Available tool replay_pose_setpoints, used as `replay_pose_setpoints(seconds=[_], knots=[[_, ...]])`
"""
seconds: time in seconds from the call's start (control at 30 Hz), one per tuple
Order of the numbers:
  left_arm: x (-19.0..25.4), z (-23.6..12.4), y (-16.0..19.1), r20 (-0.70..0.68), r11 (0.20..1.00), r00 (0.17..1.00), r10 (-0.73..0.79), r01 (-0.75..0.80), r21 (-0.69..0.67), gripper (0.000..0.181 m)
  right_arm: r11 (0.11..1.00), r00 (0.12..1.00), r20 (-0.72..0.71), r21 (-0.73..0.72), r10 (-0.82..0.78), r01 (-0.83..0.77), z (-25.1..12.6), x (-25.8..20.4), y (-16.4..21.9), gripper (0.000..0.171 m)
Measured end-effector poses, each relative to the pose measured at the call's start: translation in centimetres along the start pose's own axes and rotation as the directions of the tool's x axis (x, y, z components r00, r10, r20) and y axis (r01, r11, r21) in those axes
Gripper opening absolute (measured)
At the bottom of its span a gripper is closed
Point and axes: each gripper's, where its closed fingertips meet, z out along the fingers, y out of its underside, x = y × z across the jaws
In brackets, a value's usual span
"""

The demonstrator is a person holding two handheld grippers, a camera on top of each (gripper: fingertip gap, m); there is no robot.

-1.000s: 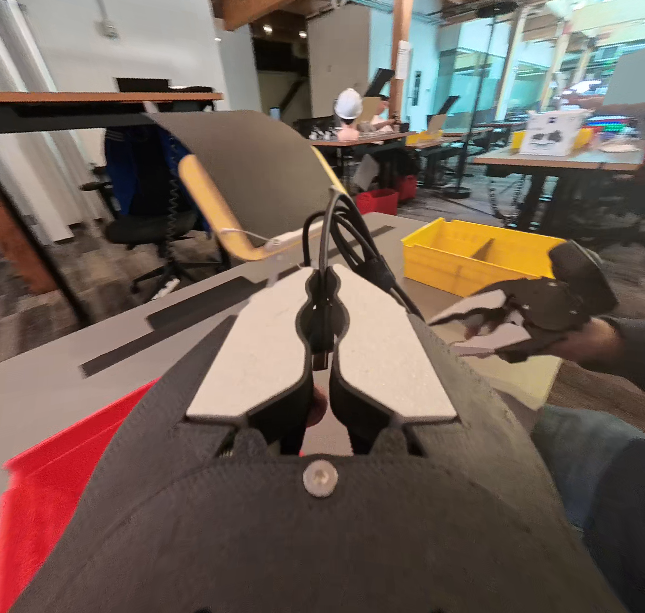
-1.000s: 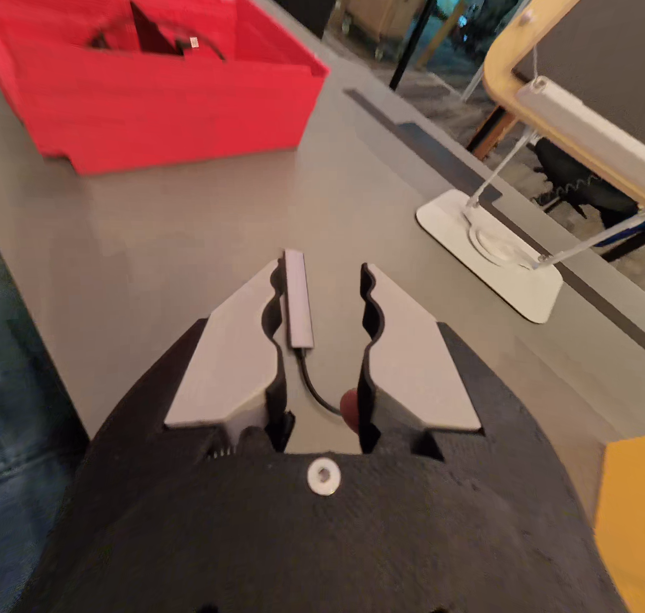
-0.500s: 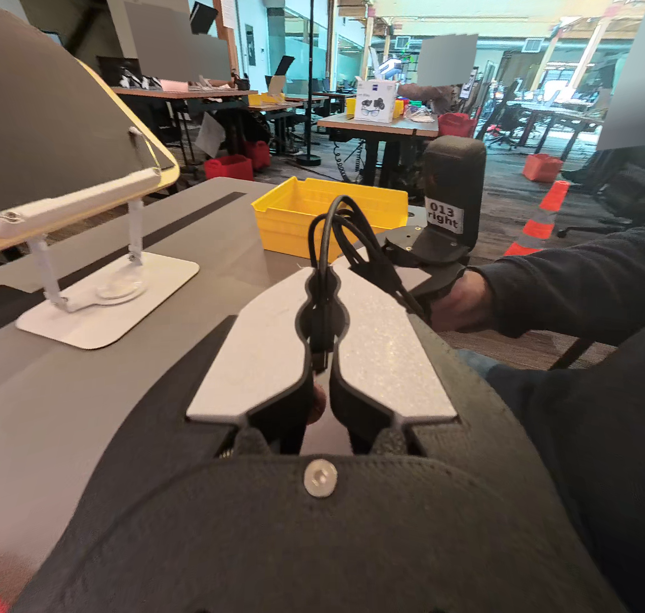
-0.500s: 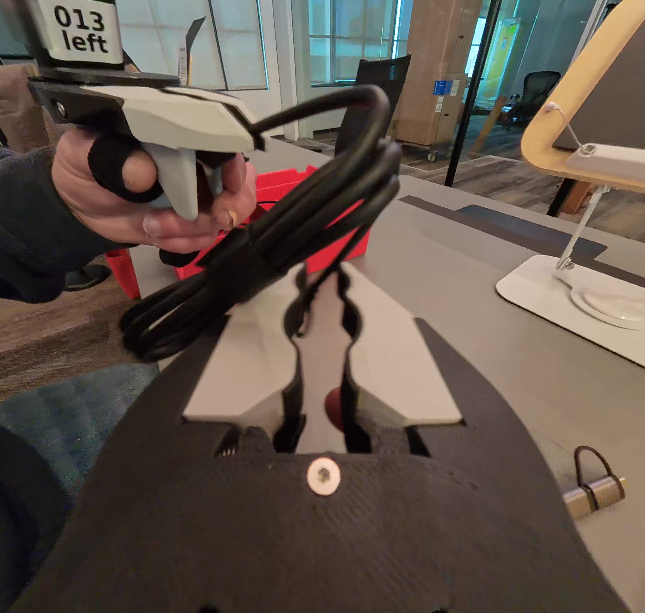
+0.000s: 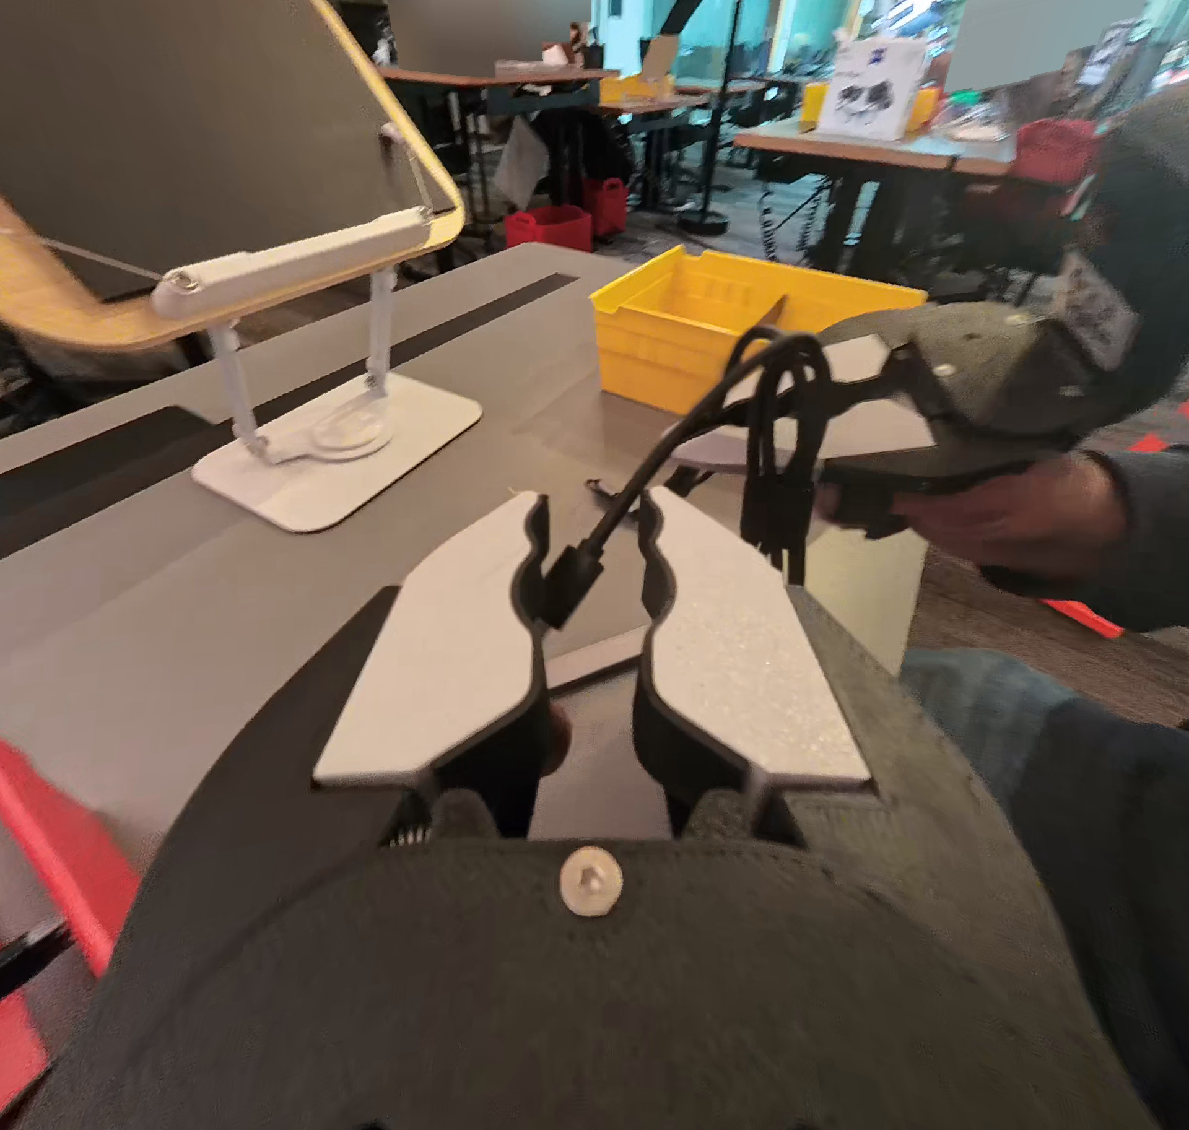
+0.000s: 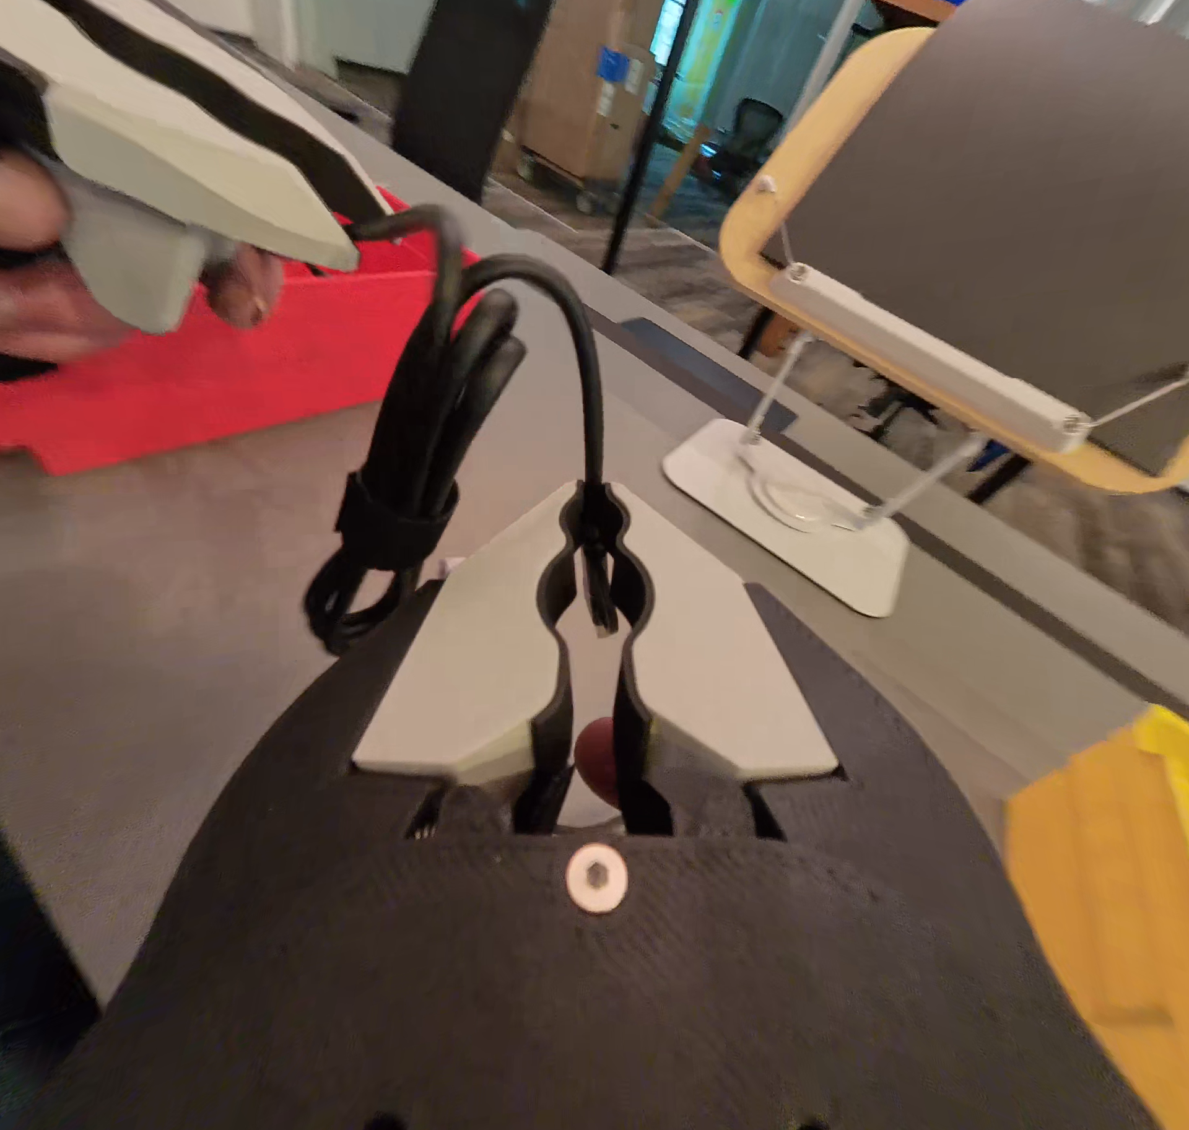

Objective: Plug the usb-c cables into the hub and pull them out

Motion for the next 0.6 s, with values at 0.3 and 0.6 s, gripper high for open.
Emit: replay_pose_setpoints(seconds=[0.3, 0.6], knots=[[-1.4, 0.3, 3.0, 0.134, 0.961, 0.968, 0.213, -0.183, -0.208, 0.035, 0.955, 0.946, -0.160, -0.137, -0.282, 0.262, -0.3, 1.5, 0.9, 0.000], [-0.8, 2.2, 6.9, 0.119, 0.741, 0.776, 0.619, -0.528, -0.414, 0.045, 0.905, 0.896, -0.143, -0.135, -0.420, 0.403, -0.7, -0.4, -0.3, 0.000]])
